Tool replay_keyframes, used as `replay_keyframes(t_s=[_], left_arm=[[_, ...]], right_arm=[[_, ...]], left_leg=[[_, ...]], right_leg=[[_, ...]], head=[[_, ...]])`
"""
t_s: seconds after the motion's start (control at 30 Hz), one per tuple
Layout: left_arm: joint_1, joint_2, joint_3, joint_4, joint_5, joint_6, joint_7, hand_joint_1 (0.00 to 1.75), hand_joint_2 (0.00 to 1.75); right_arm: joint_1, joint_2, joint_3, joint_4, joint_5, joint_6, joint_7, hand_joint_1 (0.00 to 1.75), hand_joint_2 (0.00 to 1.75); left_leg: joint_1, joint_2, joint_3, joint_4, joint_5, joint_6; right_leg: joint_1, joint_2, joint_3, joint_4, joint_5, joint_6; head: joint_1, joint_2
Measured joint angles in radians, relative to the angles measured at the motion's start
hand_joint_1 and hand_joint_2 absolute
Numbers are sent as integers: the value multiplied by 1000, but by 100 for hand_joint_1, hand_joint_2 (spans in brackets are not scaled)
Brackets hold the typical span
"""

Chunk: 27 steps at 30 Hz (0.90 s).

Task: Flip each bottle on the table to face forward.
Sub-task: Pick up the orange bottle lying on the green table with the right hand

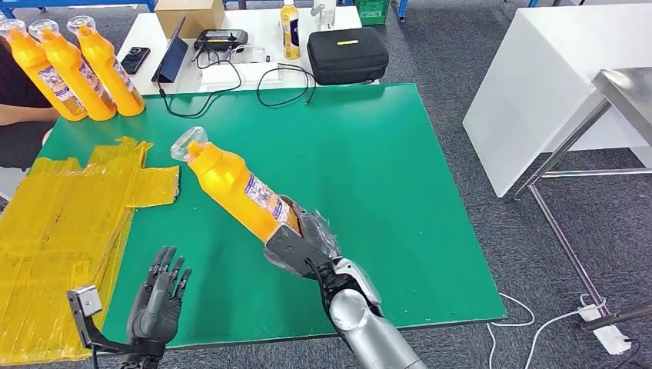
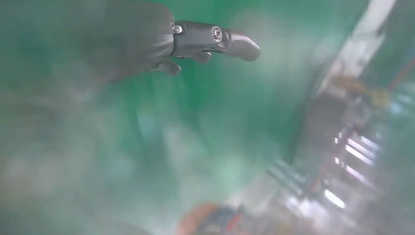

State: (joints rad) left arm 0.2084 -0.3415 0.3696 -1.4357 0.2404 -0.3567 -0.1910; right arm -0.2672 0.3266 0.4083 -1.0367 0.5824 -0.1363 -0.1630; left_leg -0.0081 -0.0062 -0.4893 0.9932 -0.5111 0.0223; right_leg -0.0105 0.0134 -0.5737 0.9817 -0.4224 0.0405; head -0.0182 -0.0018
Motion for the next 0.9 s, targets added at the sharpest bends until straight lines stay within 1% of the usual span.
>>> replay_keyframes(t_s=[0.13,0.27,0.4,0.57,0.73,0.9], left_arm=[[5,-6,-94,-20,5,20,-1,0,175],[6,-7,-194,-37,9,71,-21,0,175],[6,-6,-263,-51,20,97,-32,0,175],[5,2,-299,-59,34,101,-34,0,175],[3,9,-307,-62,42,113,-38,0,175],[11,16,-296,-76,53,128,-46,0,175]], right_arm=[[-3,17,19,-2,-15,0,7,175,175],[-17,24,59,23,-61,-20,16,175,175],[-29,24,94,64,-86,-39,14,175,175],[-43,24,122,111,-114,-37,17,175,175],[-63,27,156,163,-154,-40,18,175,175],[-81,30,245,207,-220,-48,41,175,175]], left_leg=[[0,0,0,0,0,0],[0,0,-1,0,0,0],[0,0,-1,0,0,0],[0,-1,-1,0,0,0],[0,-1,-1,0,0,0],[0,0,-1,0,0,0]], right_leg=[[0,0,0,0,0,0],[0,0,0,0,0,0],[0,0,0,0,0,0],[0,0,0,0,0,0],[0,0,0,0,0,0],[0,0,0,0,0,0]], head=[[0,0],[0,0],[0,0],[0,0],[0,0],[0,0]])
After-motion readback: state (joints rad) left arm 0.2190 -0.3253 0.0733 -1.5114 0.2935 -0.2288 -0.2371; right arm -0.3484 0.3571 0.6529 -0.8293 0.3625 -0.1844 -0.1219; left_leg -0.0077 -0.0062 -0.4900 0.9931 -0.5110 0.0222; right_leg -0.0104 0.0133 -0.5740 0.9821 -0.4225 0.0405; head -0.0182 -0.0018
